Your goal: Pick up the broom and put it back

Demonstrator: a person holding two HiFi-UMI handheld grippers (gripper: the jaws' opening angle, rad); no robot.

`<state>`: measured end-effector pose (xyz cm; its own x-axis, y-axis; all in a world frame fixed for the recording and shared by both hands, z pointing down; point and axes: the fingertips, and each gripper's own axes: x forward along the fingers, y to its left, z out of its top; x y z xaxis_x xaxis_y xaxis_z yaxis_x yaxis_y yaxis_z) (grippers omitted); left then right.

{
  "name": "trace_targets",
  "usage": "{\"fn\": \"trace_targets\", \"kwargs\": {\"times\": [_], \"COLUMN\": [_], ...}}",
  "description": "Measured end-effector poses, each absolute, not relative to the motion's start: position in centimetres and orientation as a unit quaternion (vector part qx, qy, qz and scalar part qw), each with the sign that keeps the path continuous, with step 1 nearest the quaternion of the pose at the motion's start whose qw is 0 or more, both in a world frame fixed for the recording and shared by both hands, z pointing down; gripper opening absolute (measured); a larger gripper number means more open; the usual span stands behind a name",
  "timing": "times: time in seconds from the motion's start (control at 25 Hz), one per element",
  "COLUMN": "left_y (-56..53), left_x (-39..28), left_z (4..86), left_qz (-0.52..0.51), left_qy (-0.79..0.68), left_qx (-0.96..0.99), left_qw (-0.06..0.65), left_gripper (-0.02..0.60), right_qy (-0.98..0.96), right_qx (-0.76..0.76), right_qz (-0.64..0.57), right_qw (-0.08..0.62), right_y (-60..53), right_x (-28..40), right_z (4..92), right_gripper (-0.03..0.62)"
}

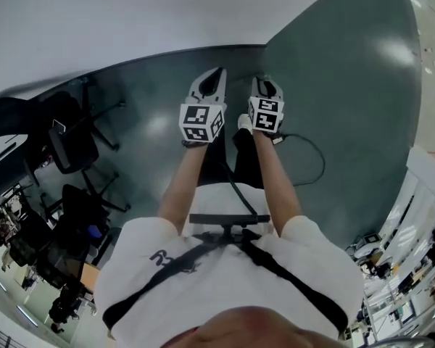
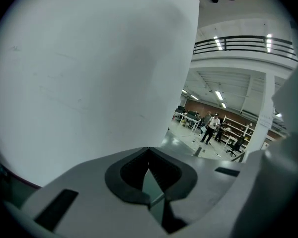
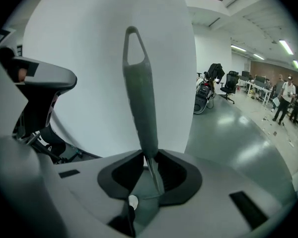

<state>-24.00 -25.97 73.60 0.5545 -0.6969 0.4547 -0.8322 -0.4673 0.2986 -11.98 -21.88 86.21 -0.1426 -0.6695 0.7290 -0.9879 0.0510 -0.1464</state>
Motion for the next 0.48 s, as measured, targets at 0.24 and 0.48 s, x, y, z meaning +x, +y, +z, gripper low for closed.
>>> {"fn": "trace_targets", "kwargs": {"times": [0.24, 0.48], "left_y": [-26.8, -28.0], "left_x": [-24.8, -24.9], "left_z": [77.0, 78.9], "left_qz": [0.149, 0.155], "left_qy": [-0.445, -0.442], "left_qx": [0.841, 0.839], "left_qw": [0.269, 0.278], "left_gripper": [0.011, 0.011], "right_qy": [-0.652, -0.642], "right_qx": [0.617, 0.641], "right_qz": [0.349, 0.335], "right_qw": [0.269, 0.254], "right_y": [-22.6, -25.9], "right_x": [-13.3, -13.2], "right_z": [90.8, 92.8], "right_gripper": [0.091, 0.091]}}
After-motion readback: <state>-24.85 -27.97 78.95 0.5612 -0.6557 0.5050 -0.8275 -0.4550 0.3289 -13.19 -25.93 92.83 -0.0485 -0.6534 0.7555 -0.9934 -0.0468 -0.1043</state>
